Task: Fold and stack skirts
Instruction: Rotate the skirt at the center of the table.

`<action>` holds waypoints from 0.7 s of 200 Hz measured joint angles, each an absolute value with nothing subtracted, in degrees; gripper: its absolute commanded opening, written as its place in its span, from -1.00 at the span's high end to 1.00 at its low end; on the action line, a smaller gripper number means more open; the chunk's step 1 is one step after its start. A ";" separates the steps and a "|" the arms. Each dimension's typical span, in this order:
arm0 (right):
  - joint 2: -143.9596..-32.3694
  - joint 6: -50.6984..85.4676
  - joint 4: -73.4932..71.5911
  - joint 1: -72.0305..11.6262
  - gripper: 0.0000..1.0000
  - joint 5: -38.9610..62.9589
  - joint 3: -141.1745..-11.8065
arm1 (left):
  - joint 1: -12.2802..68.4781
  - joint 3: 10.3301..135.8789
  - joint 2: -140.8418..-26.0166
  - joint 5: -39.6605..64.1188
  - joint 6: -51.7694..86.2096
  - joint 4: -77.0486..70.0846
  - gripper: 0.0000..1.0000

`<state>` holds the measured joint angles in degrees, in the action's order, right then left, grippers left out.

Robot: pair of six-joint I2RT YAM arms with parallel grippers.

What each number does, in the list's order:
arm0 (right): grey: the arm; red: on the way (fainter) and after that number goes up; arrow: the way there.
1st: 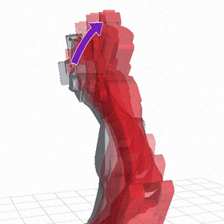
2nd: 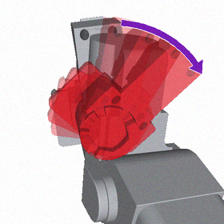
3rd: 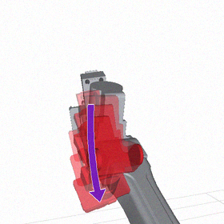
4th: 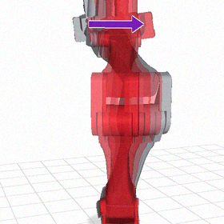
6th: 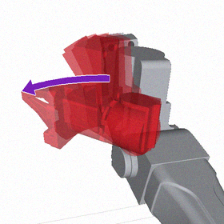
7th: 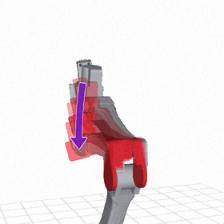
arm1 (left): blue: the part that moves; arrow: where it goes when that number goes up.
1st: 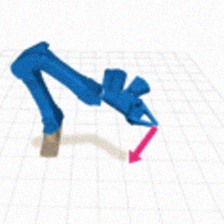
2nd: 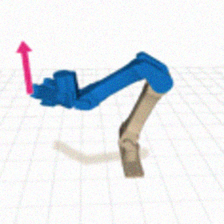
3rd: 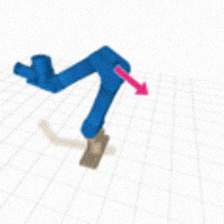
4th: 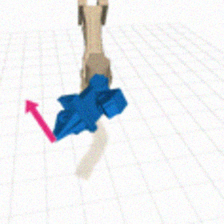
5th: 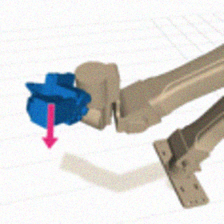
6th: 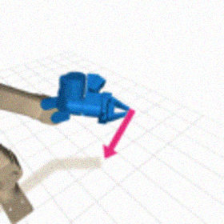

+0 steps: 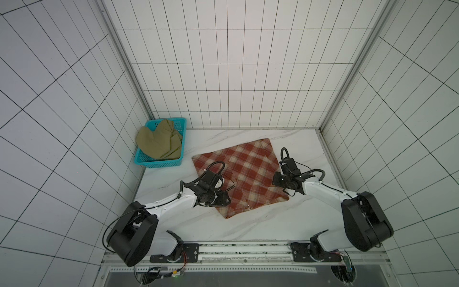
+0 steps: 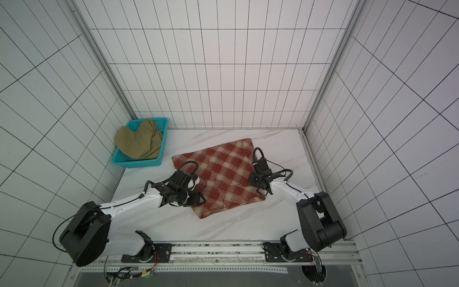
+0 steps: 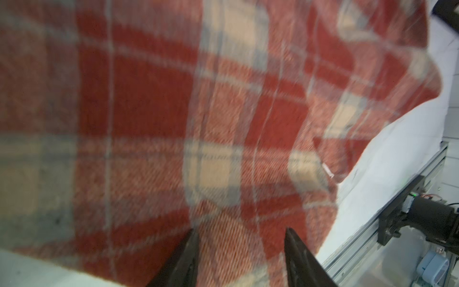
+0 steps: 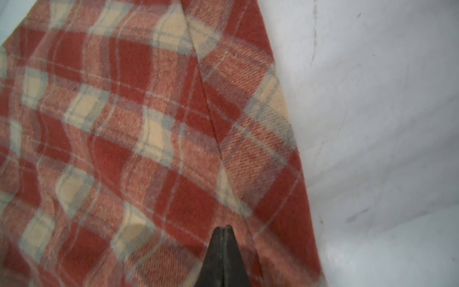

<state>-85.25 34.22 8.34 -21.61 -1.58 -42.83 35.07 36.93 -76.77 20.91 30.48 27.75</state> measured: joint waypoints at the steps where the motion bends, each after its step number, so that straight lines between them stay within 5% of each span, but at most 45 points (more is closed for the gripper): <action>1: -85.36 34.20 8.23 -21.54 1.00 -1.52 -42.83 | 35.14 36.84 -76.75 20.91 30.48 27.79 -0.10; 63: -97.06 32.71 -2.17 -15.68 1.00 5.74 -45.50 | 41.43 34.98 -76.79 22.81 30.61 28.03 -0.06; 140: -116.49 29.50 -5.50 -11.51 1.00 8.27 -68.64 | 43.83 39.31 -82.32 26.26 30.04 25.56 0.10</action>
<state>-116.49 29.50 -5.50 -11.51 8.27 -68.64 43.83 39.31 -82.32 26.26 30.04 25.56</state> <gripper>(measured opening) 0.046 0.463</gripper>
